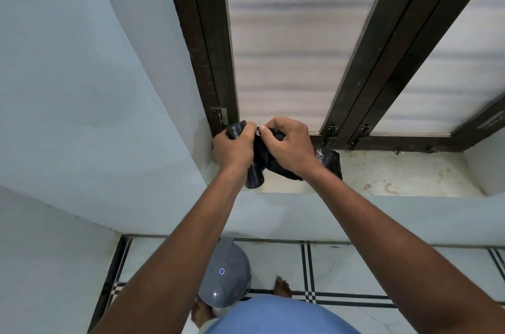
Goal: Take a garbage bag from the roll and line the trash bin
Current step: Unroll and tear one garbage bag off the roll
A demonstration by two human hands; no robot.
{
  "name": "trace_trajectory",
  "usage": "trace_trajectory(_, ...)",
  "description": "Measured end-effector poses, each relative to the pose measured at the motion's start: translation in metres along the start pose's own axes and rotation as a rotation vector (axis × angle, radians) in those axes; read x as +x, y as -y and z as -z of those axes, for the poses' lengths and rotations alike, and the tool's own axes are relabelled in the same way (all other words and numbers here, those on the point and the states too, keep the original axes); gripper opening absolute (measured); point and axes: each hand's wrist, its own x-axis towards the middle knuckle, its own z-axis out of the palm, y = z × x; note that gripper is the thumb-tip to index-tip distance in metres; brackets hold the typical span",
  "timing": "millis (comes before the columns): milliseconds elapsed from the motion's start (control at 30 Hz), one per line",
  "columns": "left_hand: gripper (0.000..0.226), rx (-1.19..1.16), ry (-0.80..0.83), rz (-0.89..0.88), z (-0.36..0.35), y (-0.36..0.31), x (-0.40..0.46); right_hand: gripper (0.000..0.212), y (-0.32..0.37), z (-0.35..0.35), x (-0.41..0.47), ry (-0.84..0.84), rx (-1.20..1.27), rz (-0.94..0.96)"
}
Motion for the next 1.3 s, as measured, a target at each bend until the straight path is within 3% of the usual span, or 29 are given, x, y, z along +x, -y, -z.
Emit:
trace_trajectory(67, 0.015, -0.017, 0.086, 0.045, 0.003, 0.000, 0.003, 0.020, -0.002, 0.002, 0.002, -0.004, 0.057, -0.075)
trace_trajectory(200, 0.029, -0.010, 0.354, 0.120, 0.018, -0.001, 0.013, 0.021, -0.015, 0.016, 0.011, 0.098, 0.207, -0.263)
trace_trajectory(500, 0.041, 0.078, 0.424, 0.068, 0.026, -0.007, 0.014, 0.022, -0.005, 0.033, 0.020, 0.353, 0.193, -0.355)
trace_trajectory(700, 0.028, 0.103, 0.361, -0.021, 0.027, -0.011, 0.014, 0.030, 0.005, 0.034, 0.020, 0.389, 0.169, -0.256)
trace_trajectory(900, 0.016, 0.045, 0.256, -0.035, 0.021, -0.008, 0.014, 0.024, 0.002, 0.018, 0.018, 0.285, 0.222, -0.207)
trace_trajectory(1200, 0.018, -0.030, 0.027, 0.075, 0.011, -0.010, 0.010, 0.026, 0.000, 0.004, 0.010, 0.055, 0.125, -0.097)
trace_trajectory(1300, 0.042, -0.097, -0.024, 0.154, 0.018, -0.018, 0.020, 0.027, -0.009, 0.012, 0.008, 0.023, 0.165, -0.172)
